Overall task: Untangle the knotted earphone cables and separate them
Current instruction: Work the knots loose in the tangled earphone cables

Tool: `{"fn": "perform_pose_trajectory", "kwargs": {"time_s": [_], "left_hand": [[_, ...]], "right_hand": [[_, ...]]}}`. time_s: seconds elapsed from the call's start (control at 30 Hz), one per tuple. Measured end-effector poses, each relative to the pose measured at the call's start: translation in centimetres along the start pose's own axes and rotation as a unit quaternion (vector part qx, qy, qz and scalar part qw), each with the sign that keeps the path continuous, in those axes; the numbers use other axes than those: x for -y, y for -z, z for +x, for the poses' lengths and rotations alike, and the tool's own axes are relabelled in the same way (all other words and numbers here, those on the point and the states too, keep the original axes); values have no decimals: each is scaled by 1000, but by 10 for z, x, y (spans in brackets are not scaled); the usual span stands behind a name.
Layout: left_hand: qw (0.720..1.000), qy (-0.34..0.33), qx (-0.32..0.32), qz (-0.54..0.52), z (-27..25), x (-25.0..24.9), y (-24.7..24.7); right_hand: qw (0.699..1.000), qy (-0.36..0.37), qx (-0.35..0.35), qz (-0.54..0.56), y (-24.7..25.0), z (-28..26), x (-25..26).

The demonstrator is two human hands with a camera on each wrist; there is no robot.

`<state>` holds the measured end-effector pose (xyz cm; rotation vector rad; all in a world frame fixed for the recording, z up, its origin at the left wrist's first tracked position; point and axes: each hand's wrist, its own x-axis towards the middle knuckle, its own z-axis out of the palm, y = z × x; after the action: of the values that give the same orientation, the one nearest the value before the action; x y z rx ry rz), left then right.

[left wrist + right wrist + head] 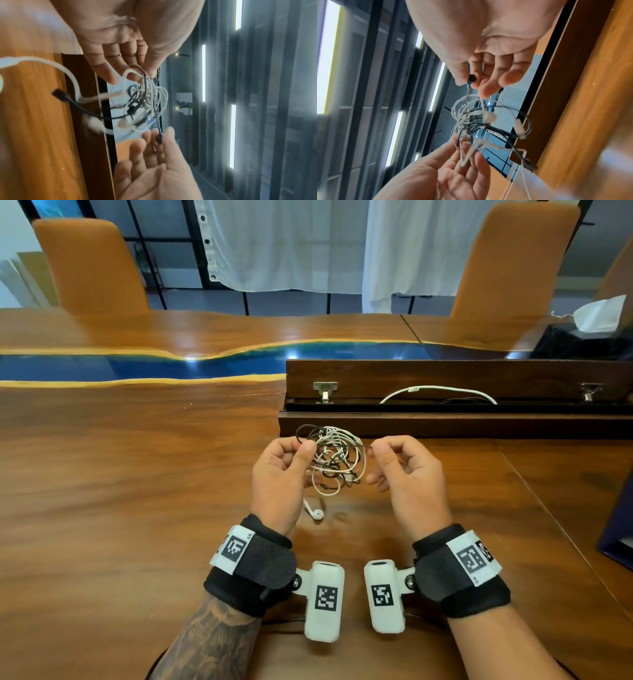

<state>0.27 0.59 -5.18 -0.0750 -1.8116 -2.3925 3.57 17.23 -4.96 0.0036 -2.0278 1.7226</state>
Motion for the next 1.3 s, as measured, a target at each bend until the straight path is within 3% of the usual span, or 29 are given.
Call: {"fn": "perform_pose_trajectory", "kwargs": {"time_s": [0.27,0.43,0.53,0.67,0.83,0.97,1.3], "left_hand": [[997,-8,-76,32,9,-1,12],[998,10,-55,35,6,-4,7],[997,17,0,72,1,-4,3],[986,-45,64,145,-4,-7,2],[937,-86,165,296,-13,-6,-2],[927,-66,203,308,-16,-6,-4],[938,-34,160,306,-10,-1,-2]], "right_hand": [[991,14,-134,14,9,7,-2],[981,18,-184,55,9,9,-4],[984,2,-146,104,7,8,-5],[990,4,-86,112,3,7,-4],[992,14,21,125,-1,1,3],[987,11,61,147,0,0,8],[979,31,-135,147,11,9,4]]}}
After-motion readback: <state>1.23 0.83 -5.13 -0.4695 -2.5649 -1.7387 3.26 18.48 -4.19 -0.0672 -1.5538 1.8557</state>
